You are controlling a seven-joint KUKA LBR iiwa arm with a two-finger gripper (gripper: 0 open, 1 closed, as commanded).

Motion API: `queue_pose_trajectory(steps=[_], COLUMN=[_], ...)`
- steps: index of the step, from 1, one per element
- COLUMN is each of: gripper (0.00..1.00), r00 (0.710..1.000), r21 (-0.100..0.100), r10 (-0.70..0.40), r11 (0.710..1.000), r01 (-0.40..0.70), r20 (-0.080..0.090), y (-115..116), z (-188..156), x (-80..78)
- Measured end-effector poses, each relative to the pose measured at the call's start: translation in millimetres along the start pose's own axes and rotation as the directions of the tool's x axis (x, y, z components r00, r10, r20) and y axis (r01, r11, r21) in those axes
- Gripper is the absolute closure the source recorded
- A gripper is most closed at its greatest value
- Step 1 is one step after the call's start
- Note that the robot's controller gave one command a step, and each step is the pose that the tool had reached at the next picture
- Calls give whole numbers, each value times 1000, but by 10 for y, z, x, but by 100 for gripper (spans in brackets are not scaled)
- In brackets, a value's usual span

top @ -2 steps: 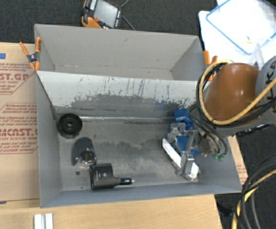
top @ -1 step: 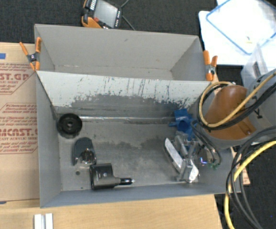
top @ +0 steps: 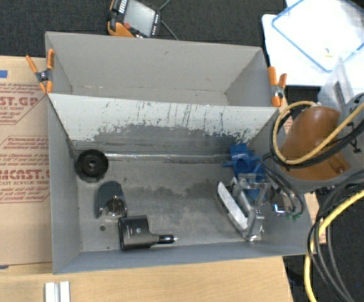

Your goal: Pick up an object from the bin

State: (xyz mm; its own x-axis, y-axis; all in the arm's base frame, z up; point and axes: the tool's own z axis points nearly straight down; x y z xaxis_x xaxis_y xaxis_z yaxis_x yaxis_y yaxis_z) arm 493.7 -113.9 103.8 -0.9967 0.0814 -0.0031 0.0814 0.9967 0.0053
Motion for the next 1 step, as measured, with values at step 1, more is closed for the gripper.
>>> queue_pose_trajectory(steps=[1], gripper=[0], r00=[965], r21=[-3], r10=[262], r11=[965], r01=[-262], r20=[-3], y=[-200], z=[334], x=[-16])
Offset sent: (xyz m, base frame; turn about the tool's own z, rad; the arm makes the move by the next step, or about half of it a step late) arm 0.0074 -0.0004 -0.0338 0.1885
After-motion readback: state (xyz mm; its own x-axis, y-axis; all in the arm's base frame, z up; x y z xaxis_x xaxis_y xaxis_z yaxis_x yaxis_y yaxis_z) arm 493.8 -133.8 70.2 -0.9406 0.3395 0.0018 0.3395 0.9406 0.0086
